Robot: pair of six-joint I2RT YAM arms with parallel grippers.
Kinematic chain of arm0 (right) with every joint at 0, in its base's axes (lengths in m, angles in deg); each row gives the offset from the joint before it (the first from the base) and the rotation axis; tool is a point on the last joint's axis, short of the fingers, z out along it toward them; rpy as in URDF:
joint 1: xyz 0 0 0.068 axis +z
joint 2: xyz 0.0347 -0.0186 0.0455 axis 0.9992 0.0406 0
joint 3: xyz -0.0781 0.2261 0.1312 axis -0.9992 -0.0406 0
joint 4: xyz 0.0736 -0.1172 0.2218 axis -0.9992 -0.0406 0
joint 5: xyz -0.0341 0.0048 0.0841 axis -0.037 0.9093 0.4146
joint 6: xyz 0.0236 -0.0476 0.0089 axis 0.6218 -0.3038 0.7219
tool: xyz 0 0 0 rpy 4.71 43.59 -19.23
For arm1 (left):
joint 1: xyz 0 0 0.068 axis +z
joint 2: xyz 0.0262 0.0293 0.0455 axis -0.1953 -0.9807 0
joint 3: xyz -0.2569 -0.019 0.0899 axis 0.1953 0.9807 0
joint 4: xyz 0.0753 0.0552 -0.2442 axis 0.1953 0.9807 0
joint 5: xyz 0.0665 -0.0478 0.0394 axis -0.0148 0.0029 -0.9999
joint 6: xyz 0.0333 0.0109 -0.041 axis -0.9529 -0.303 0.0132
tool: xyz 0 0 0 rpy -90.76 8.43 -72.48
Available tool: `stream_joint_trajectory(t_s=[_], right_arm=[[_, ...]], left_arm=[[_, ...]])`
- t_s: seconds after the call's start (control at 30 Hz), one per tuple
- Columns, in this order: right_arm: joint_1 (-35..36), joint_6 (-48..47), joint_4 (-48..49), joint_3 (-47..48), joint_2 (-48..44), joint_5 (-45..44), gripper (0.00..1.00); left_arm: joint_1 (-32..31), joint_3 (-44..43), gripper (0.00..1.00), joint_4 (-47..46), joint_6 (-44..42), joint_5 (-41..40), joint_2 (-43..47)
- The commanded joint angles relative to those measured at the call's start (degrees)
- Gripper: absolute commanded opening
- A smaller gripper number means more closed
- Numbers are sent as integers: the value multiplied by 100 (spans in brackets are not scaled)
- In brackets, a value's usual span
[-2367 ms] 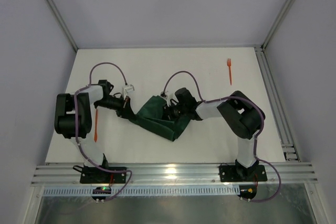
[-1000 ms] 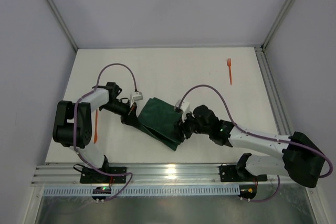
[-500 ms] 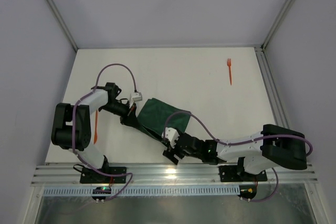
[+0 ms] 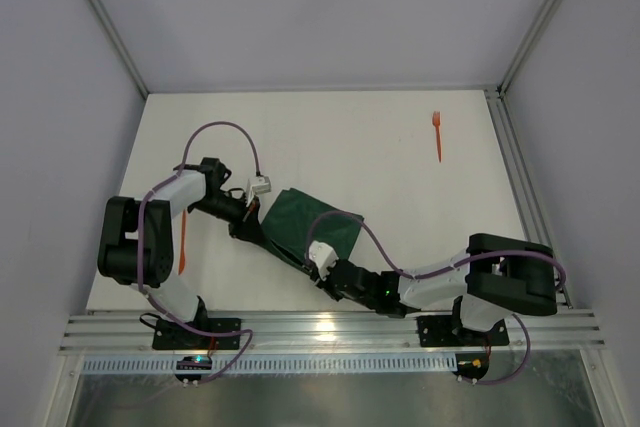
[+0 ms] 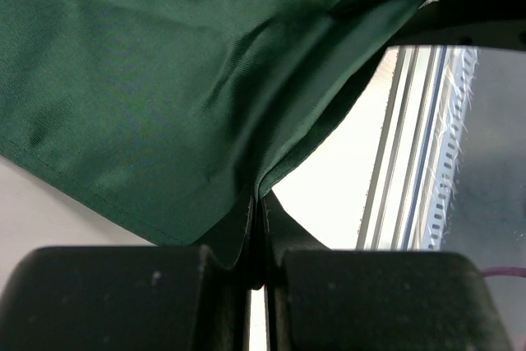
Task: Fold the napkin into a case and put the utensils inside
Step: Fold the lower triangle-folded napkin at the center of the board.
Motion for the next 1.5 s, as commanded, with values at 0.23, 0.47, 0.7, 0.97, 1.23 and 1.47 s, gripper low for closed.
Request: stream_joint_trajectory(t_s=[0.23, 0.47, 0.7, 0.97, 1.23, 1.47], right_arm=[[-11, 307, -88, -82, -473, 407, 4], [-1205, 1071, 385, -539, -755, 2954, 4], [-2128, 1326, 772, -434, -184, 4476, 4], [-2805, 1774, 1291, -382, 256, 5531, 4], [-2938, 1836, 1353, -197, 458, 5752, 4], [-2955, 1635, 749, 14, 345, 5664, 31]], left_arm=[[6, 1, 0, 162, 17, 13, 36], [-2, -69, 2, -146, 562, -286, 72], [-81, -394, 33, -427, 967, -128, -288], [-151, -562, 53, 618, -350, 22, -587], [-477, -263, 30, -619, 752, -365, -429], [-468, -386, 0, -700, 1142, -252, -640]])
